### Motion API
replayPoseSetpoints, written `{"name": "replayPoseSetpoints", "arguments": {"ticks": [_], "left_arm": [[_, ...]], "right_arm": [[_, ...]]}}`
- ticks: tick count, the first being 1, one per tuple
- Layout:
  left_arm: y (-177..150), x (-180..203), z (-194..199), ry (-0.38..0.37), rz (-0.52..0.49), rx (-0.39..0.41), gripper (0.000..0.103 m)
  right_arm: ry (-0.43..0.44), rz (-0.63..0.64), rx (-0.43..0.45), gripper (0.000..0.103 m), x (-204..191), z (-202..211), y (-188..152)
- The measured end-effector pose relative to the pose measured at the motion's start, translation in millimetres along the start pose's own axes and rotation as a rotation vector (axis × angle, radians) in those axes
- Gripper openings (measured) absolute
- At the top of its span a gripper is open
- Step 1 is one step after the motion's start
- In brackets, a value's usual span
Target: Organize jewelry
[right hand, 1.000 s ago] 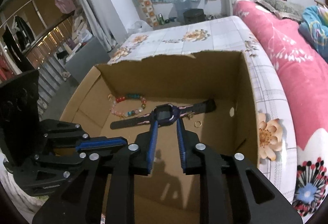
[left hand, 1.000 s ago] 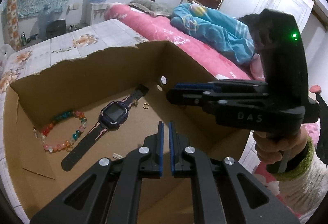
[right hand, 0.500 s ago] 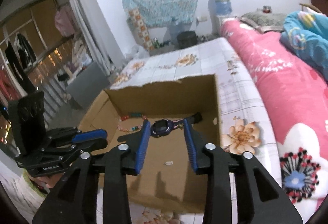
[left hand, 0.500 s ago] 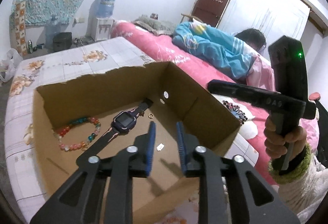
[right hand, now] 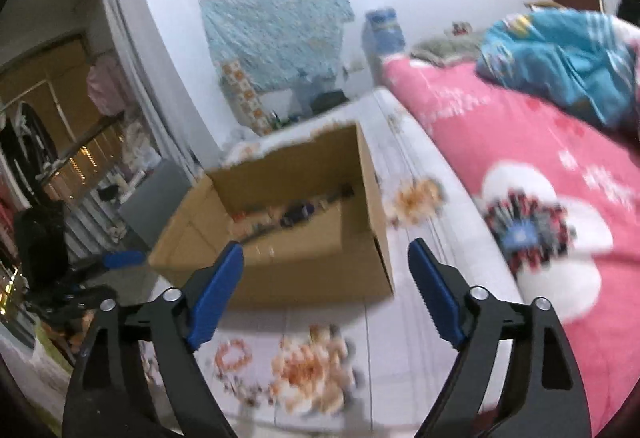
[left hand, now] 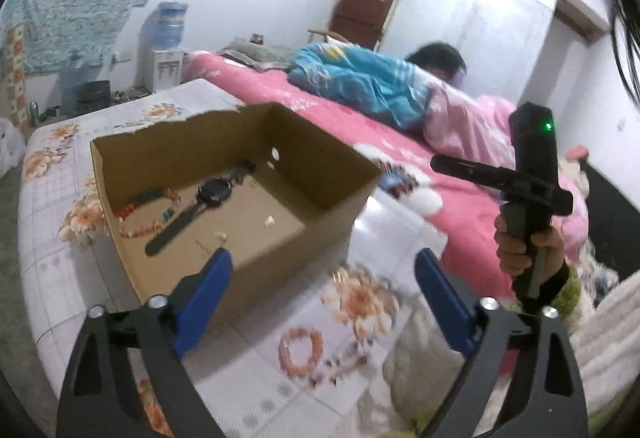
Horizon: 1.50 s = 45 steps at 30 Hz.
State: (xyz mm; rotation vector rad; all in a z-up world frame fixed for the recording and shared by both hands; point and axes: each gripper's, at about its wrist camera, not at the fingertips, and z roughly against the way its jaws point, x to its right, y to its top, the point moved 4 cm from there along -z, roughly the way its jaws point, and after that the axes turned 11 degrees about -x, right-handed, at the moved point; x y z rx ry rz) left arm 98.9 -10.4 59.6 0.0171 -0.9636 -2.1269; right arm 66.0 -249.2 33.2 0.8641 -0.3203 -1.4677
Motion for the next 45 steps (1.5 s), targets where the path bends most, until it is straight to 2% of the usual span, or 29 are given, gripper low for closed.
{"name": "replayPoseSetpoints", "arguments": {"ticks": [3, 5, 9, 11, 16, 24, 28, 30, 45], "left_arm": [[-19, 10, -13, 0.060, -0.046, -0.065, 0.097], [-35, 14, -31, 0.122, -0.065, -0.136, 0.097], [-65, 12, -64, 0.221, -0.066, -0.229, 0.097], [-73, 11, -75, 0.242, -0.061, -0.258, 0.097], [-92, 3, -96, 0.279, -0.002, -0.318, 0.097], [-99, -20, -105, 0.326, 0.104, -0.349, 0.097], [-100, -25, -105, 0.369, 0.097, -0.335, 0.098], [-100, -25, -106, 0.387, 0.085, -0.327, 0.097], [-99, -25, -107, 0.394, 0.092, -0.321, 0.098]], "right_arm": [[-0.048, 0.000, -0.071, 0.085, -2, -16, -24], [-0.103, 0.017, -0.122, 0.086, -6, -30, -38], [-0.227, 0.068, -0.217, 0.088, -14, -63, -60], [-0.271, 0.095, -0.243, 0.090, -16, -76, -68], [-0.310, 0.077, -0.303, 0.091, -11, -102, -77], [-0.382, 0.063, -0.330, 0.093, -1, -120, -80], [-0.420, 0.080, -0.338, 0.095, -3, -126, -81], [-0.414, 0.069, -0.332, 0.095, -1, -130, -80], [-0.405, 0.057, -0.338, 0.095, 0, -130, -83]]}}
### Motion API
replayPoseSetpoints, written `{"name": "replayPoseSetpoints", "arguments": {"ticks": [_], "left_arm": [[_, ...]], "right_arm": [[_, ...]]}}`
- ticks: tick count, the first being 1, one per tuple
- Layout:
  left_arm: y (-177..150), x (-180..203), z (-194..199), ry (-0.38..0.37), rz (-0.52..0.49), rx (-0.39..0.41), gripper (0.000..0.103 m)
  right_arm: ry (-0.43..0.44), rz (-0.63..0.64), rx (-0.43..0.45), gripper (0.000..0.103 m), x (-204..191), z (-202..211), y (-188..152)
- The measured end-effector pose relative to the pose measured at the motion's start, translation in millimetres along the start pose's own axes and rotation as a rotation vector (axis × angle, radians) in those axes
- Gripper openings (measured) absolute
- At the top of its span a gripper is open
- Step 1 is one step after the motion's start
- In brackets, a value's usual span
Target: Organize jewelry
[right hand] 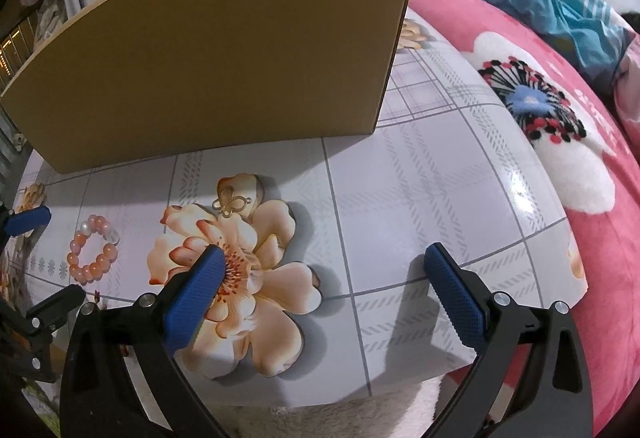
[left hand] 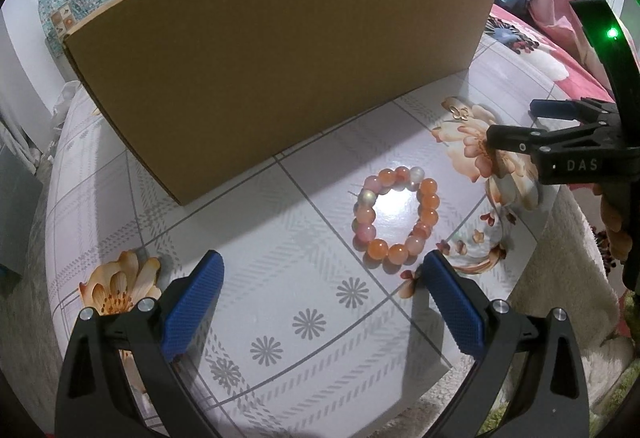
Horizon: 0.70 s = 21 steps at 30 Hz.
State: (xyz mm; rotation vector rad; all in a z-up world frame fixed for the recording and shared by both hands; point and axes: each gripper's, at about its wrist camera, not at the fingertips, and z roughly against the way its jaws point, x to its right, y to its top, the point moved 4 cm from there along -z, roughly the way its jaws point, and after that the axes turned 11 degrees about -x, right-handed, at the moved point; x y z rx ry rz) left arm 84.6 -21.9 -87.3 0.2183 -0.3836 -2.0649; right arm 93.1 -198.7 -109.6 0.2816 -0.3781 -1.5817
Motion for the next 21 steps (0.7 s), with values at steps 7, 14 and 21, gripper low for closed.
{"name": "replayPoseSetpoints", "arguments": {"ticks": [7, 14, 21], "left_arm": [[1.0, 0.3, -0.6, 0.001, -0.002, -0.002, 0.098], [0.8, -0.6, -0.1, 0.001, -0.003, 0.000, 0.098], [2.0, -0.2, -1.0, 0.001, -0.002, -0.004, 0.098]], "right_arm": [[0.007, 0.009, -0.005, 0.095, 2.1, -0.1, 1.9], [0.006, 0.009, -0.007, 0.095, 3.2, 1.2, 3.3], [0.006, 0.009, -0.015, 0.095, 4.5, 1.2, 4.6]]}}
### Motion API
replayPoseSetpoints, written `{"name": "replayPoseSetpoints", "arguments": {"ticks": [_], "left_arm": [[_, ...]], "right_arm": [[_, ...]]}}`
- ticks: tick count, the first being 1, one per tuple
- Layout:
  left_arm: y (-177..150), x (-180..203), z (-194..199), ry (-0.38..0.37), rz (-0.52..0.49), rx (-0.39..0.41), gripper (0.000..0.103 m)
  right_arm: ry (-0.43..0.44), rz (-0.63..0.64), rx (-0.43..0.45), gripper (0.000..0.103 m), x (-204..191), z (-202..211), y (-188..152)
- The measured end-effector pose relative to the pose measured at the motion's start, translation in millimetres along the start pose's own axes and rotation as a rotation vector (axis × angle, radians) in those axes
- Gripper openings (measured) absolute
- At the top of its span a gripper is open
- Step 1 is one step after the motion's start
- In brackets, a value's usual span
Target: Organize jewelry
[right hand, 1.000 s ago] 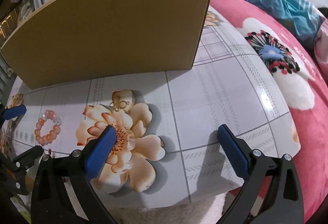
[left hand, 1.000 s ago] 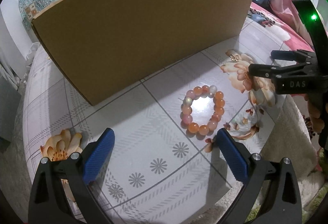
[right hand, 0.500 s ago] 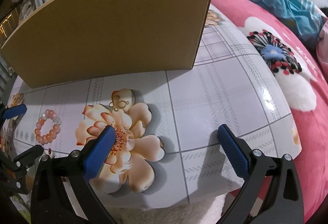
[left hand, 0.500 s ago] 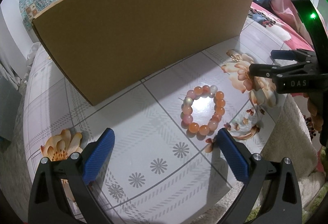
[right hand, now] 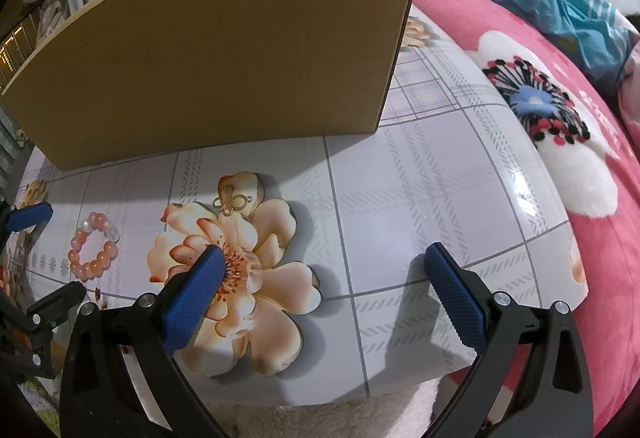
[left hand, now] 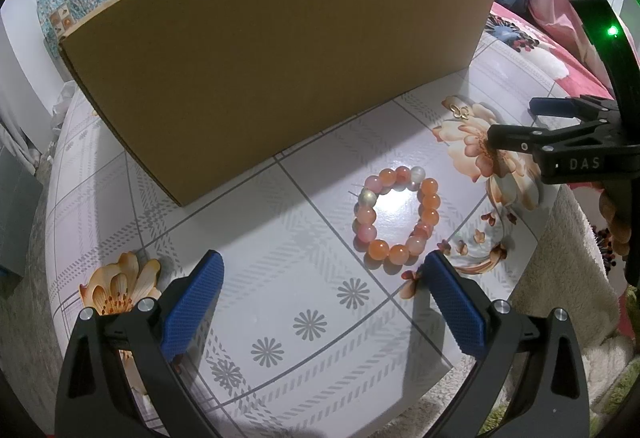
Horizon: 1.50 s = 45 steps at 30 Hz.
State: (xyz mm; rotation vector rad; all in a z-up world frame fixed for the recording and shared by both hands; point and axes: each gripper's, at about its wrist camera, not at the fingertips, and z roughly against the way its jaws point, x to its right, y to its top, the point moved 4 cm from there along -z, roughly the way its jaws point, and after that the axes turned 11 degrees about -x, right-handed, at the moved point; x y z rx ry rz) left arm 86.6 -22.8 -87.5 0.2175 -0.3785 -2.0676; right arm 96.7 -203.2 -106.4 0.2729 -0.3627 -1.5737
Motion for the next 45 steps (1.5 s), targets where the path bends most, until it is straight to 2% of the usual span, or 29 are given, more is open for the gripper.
{"name": "replayPoseSetpoints", "arguments": {"ticks": [45], "left_arm": [[0.0, 0.4, 0.2, 0.001, 0.000, 0.000, 0.098]], "right_arm": [[0.003, -0.002, -0.005, 0.095, 0.7, -1.2, 3.5]]}}
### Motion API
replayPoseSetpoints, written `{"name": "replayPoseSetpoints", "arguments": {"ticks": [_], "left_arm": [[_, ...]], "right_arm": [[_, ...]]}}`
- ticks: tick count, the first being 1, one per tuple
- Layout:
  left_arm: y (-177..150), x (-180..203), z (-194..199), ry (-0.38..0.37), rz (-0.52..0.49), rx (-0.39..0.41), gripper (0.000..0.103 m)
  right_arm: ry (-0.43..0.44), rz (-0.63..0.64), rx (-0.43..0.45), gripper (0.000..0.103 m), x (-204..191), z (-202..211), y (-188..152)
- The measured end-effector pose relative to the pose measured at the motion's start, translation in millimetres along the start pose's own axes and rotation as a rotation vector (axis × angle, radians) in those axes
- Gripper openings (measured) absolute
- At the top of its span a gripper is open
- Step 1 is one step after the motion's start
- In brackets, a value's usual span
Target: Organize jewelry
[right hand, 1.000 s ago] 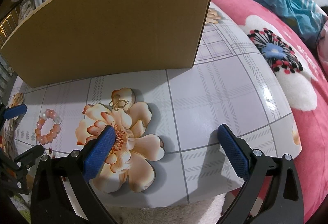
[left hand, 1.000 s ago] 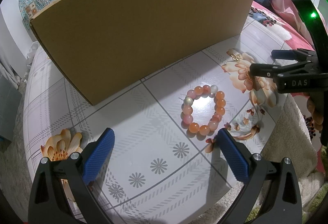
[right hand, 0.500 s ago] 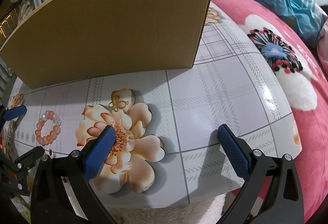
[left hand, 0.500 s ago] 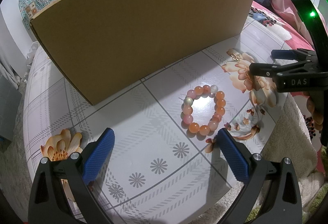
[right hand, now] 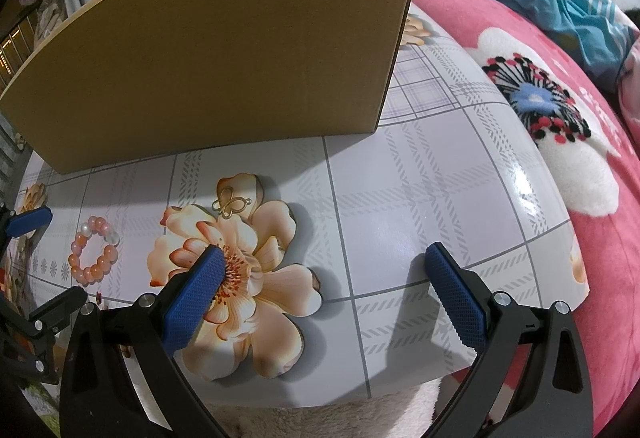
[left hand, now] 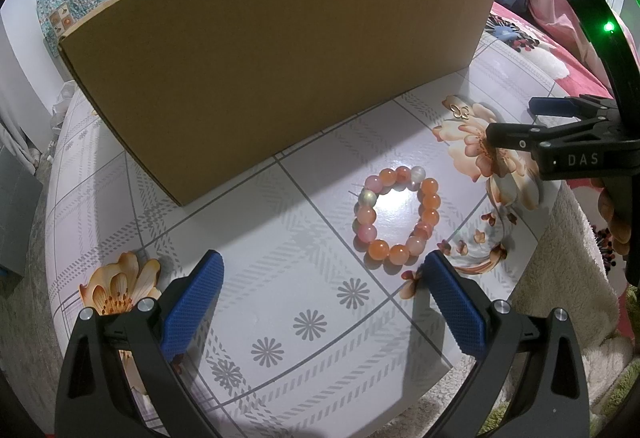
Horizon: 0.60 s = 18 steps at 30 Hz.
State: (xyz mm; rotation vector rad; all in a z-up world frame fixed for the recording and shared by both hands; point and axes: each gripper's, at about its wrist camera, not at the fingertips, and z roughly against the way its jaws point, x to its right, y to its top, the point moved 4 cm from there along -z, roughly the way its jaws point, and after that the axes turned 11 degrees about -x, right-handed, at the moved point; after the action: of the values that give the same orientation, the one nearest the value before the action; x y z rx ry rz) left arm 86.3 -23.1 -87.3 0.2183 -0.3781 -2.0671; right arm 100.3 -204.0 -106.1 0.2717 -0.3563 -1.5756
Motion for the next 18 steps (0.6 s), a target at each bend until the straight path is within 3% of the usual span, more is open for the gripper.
{"name": "replayPoseSetpoints", "arguments": {"ticks": [18], "left_arm": [[0.2, -0.3, 0.3, 0.000, 0.000, -0.001, 0.099]], "right_arm": [[0.000, -0.002, -0.002, 0.095, 1.1, -0.7, 1.6]]}}
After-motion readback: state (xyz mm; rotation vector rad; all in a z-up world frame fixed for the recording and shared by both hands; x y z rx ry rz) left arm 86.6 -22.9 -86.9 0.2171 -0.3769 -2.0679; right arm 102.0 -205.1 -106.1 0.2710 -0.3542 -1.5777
